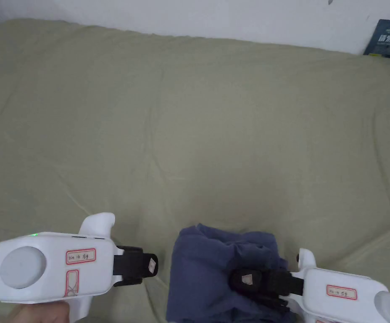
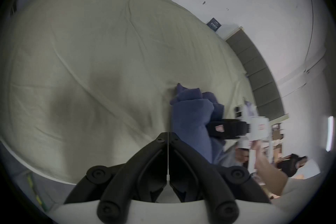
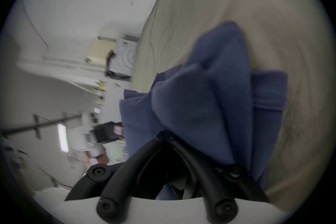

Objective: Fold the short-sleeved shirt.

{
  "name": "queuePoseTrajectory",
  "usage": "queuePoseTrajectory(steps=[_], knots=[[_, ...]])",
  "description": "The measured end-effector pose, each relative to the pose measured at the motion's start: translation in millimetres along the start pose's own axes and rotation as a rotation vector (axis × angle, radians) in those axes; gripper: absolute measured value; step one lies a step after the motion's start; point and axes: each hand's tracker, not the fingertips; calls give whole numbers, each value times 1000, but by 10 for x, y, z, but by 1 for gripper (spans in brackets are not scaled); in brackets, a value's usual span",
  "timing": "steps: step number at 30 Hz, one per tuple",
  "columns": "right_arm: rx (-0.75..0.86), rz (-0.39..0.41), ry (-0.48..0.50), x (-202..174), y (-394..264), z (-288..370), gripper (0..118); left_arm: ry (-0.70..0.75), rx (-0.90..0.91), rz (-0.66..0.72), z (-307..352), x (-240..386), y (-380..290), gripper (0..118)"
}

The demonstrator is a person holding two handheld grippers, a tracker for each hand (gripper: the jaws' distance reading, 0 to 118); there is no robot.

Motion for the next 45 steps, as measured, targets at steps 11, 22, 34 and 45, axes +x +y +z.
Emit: queuePoseTrajectory(steps=[11, 22, 34, 45], knots=[[0, 12, 13, 22, -10, 31, 1, -298, -226, 57, -966, -287, -14, 115], [12, 21, 28, 32, -11, 81, 1, -309, -203, 60, -949, -375, 171, 25], [102, 208, -62, -727, -98, 420, 1, -139, -42, 6, 509, -908, 630, 26], [174, 240, -126, -998, 98, 431, 1, 151, 20, 111, 1914, -2295, 1927, 26]])
